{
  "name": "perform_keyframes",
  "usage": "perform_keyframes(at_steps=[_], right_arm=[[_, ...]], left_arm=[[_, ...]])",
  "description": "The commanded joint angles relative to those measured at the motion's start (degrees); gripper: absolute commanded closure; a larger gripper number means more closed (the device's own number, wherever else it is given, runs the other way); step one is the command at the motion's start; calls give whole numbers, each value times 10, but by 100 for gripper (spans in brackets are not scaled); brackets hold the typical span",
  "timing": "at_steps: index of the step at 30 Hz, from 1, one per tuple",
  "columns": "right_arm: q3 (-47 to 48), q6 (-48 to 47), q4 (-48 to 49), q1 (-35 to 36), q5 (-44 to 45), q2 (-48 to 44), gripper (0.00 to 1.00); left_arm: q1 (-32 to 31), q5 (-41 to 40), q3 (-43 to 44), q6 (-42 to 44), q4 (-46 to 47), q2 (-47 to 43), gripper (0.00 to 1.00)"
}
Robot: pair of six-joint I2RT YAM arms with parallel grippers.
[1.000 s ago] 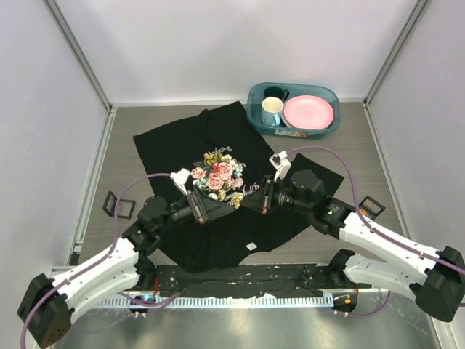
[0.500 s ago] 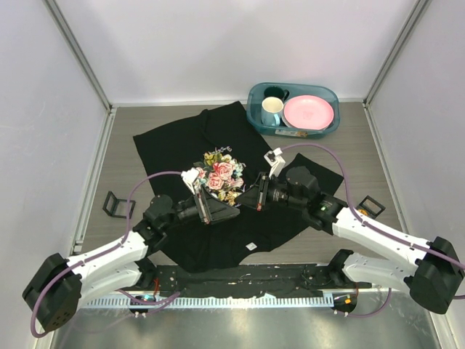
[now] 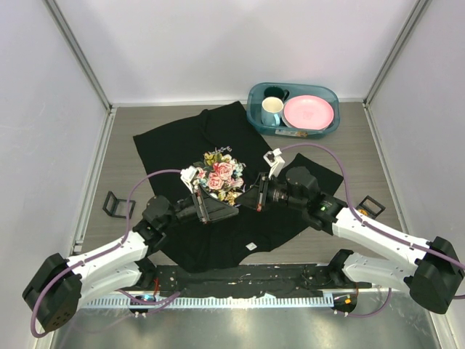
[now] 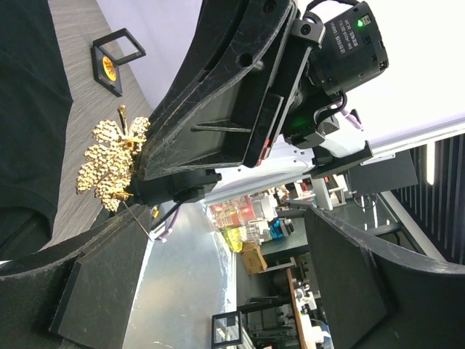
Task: Remove the brooch from the garment
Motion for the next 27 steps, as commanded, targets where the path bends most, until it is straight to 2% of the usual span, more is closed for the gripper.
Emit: perform_keyframes(at_steps=[1, 19, 27], right_arm=[[-3, -16, 18, -1, -12, -10, 99], [-38, -24, 32, -1, -54, -34, 99], [-71, 10, 62, -1, -91, -49, 99]], left_arm=[[-2, 9, 12, -6, 42, 0, 8], [-1, -12, 9, -2, 37, 14, 7], [0, -16, 12, 2, 24, 6, 7]])
